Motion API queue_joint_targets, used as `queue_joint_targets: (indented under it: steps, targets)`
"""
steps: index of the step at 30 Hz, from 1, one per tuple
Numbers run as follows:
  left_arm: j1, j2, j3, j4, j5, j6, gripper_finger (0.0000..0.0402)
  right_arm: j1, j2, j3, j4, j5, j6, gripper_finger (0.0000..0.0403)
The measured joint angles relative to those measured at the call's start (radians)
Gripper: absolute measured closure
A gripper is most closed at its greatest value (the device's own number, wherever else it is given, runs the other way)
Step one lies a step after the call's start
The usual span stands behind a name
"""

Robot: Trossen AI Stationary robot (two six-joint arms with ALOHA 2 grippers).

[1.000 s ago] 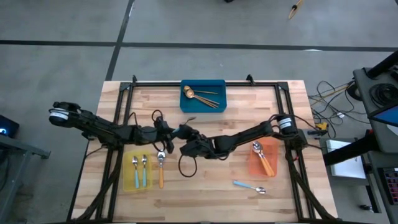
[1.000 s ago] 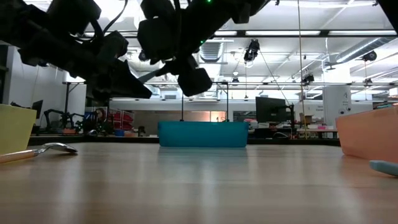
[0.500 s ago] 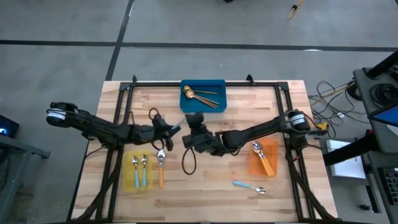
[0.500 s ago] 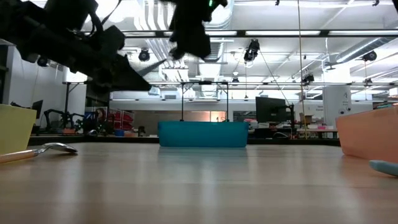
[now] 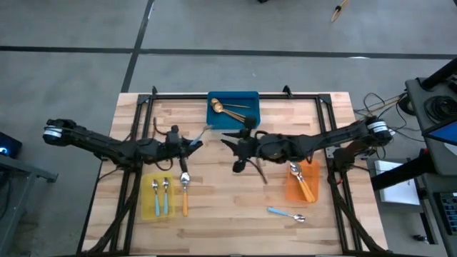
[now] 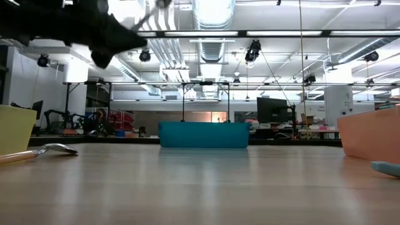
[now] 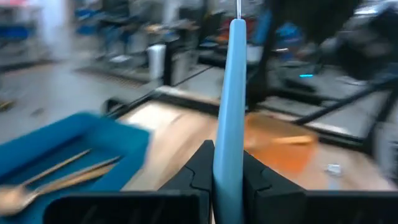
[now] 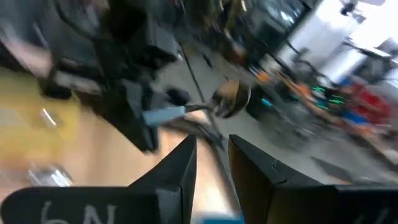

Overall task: Sort silverware by color (type)
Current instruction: Put the blue spoon into the yellow bin

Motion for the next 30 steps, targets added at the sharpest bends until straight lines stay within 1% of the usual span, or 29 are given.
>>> queue_joint_targets:
  steps: [3, 5, 7, 9, 12, 15, 18, 21, 26, 30]
  targets:
    - [-0.029, -0.011, 0.001, 0.084, 0.096, 0.065, 0.0394, -0.033, -0.003, -0.130, 0.266, -0.181, 0.116, 0.0315]
    - [-0.047, -0.007, 0.001, 0.139, 0.131, 0.094, 0.0394, -0.058, 0.014, -0.196, 0.442, -0.295, 0.210, 0.0308]
    - [-0.061, 0.006, 0.001, 0.188, 0.143, 0.119, 0.0394, -0.080, 0.041, -0.238, 0.591, -0.381, 0.312, 0.0296]
    - [-0.071, 0.023, 0.001, 0.220, 0.150, 0.131, 0.0394, -0.094, 0.079, -0.254, 0.700, -0.430, 0.386, 0.0281]
    - [-0.076, 0.055, 0.001, 0.256, 0.157, 0.144, 0.0394, -0.099, 0.146, -0.245, 0.814, -0.440, 0.438, 0.0255]
    - [-0.076, 0.098, 0.001, 0.309, 0.158, 0.150, 0.0394, -0.099, 0.206, -0.191, 0.831, -0.454, 0.452, 0.0232]
    - [-0.076, 0.134, 0.003, 0.362, 0.158, 0.157, 0.0394, -0.099, 0.260, -0.120, 0.831, -0.525, 0.451, 0.0219]
    - [-0.076, 0.156, 0.003, 0.390, 0.157, 0.161, 0.0394, -0.099, 0.307, -0.049, 0.823, -0.577, 0.456, 0.0216]
    - [-0.076, 0.174, 0.003, 0.426, 0.156, 0.164, 0.0393, -0.099, 0.356, 0.017, 0.782, -0.572, 0.440, 0.0228]
    - [-0.076, 0.174, 0.003, 0.426, 0.156, 0.165, 0.0391, -0.100, 0.372, 0.039, 0.783, -0.567, 0.441, 0.0259]
